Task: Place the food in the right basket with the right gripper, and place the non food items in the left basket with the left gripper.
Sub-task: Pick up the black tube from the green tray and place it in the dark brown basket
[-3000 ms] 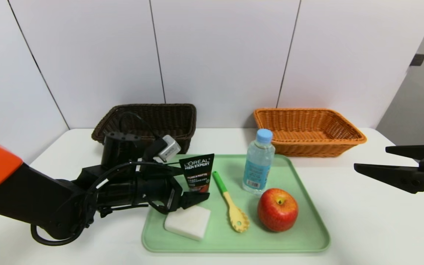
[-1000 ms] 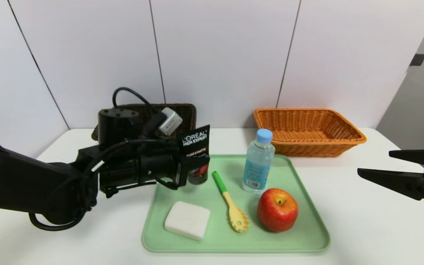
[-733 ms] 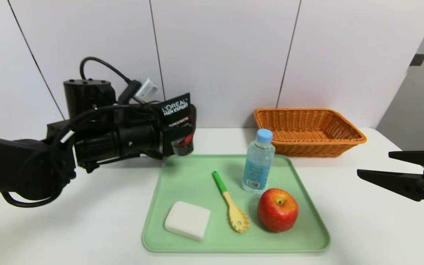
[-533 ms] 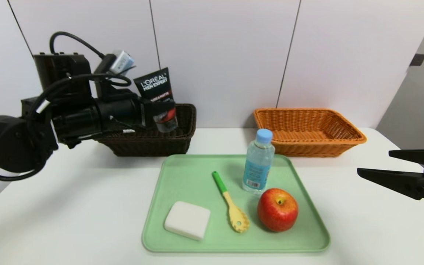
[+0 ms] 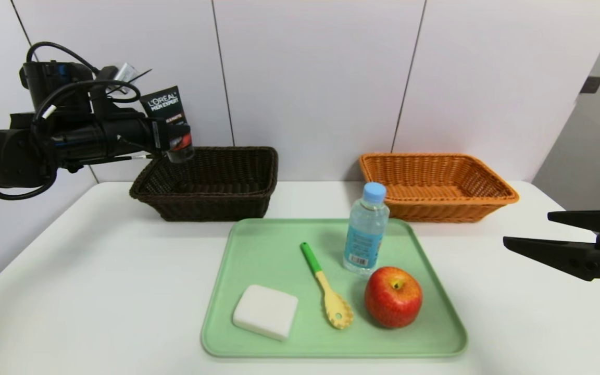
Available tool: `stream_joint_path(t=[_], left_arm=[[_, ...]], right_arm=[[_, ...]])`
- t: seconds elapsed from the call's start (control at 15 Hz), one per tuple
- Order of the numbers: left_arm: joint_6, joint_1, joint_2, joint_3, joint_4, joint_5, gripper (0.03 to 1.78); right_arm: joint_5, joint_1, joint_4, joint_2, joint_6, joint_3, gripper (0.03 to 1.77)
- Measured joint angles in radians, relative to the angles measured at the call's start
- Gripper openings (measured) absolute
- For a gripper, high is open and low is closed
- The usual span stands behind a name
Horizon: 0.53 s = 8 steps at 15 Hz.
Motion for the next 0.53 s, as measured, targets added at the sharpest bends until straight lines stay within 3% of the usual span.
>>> stream_joint_path(t=[0.27,0.53], left_arm=[[0.003,0.026,0.132,-0.091,-0.002,0.089,0.48],[0.071,0.029,0.230,-0.128,-0.002,0.097,0.48]], right_arm=[[0.000,0.000,0.000,0.005,0.000,0.003,1.71],[0.000,-0.007,0.000,0.011,0.000,0.005,1.71]])
